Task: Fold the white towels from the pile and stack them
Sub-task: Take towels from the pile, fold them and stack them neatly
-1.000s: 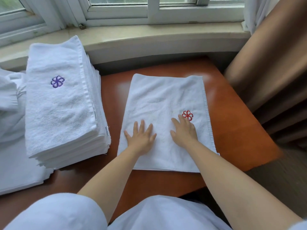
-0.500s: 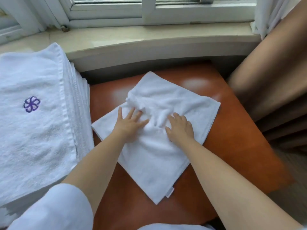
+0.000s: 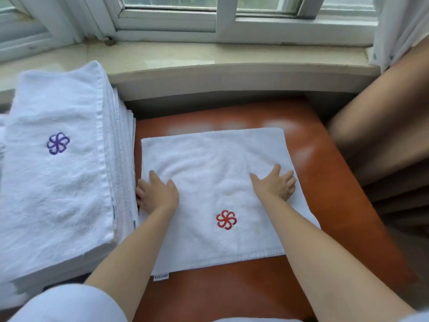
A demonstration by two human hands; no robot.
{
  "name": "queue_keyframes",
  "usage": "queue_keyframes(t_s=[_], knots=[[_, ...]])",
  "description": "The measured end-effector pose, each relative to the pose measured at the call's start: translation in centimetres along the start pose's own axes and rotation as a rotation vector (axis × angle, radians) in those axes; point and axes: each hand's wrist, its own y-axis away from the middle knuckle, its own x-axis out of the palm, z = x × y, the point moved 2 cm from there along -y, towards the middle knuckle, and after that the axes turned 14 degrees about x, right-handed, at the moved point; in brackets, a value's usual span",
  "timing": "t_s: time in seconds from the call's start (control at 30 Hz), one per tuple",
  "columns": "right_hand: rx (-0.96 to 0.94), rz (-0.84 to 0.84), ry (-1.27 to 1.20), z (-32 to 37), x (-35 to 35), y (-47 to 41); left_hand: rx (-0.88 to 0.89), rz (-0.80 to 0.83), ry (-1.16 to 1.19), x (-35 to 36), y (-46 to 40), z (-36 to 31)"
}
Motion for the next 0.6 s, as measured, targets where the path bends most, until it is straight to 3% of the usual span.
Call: queue_keyframes(t_s=[0.1, 0.2, 0.33, 0.43, 0.6], knots=[[0.11, 0.017, -0.093, -1.2, -0.7, -1.1, -0.049, -0.002, 0.077, -0.6, 0.3, 0.3], [0.206, 0.075, -0.264, -1.8, -1.9, -2.5, -0.002, 0.028, -0.018, -1.1, 0.4, -0.2], [0.214, 0.152, -0.21, -2.8, -2.8, -3.0, -0.018, 0.054, -0.021, -1.5, -0.2, -0.5], [0.13, 0.191, -0.125, -2.6, -3.1, -2.4, -0.103, 0.227, 0.057, -2.8, -0.6, -1.1], [0.025, 0.3, -0.044, -2.2, -5.6, -1.7, -0.032, 0.551, -0.163, -6.2, -0.3, -5.6]])
